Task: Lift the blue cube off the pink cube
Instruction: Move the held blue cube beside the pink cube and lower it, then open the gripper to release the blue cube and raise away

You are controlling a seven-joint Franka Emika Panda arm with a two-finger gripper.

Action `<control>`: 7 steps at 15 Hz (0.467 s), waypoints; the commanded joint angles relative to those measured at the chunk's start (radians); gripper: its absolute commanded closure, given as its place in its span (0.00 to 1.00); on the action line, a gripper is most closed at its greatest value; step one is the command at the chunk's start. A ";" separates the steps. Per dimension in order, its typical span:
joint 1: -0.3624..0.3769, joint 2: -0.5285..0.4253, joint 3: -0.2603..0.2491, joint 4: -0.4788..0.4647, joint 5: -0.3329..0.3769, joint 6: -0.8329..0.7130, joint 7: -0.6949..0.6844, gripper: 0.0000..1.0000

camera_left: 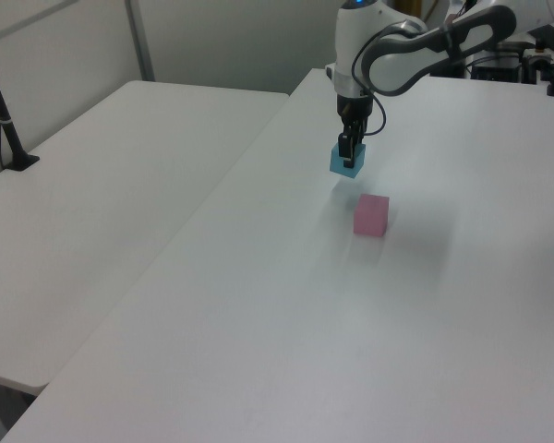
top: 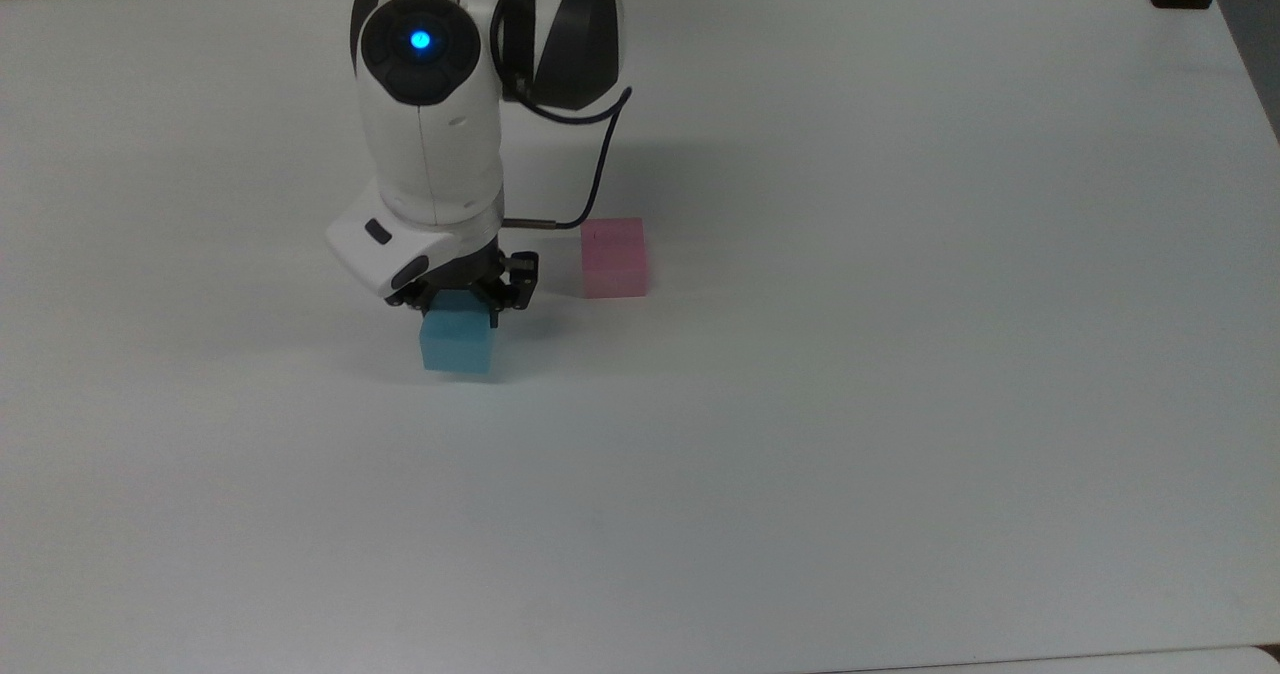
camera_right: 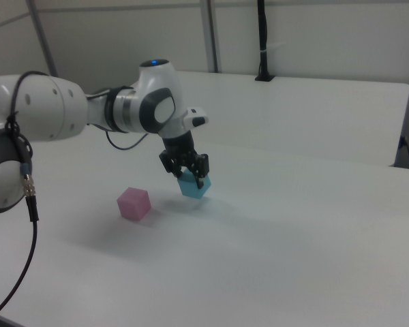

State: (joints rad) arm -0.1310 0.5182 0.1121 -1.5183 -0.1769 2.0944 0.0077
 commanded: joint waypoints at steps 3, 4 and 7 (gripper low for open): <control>0.011 0.023 -0.009 0.017 -0.050 0.016 -0.016 0.00; 0.014 0.019 -0.009 0.018 -0.043 0.012 -0.014 0.00; 0.056 -0.049 -0.006 0.012 -0.041 -0.007 0.088 0.00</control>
State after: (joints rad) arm -0.1220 0.5365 0.1130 -1.4974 -0.2186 2.1082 0.0138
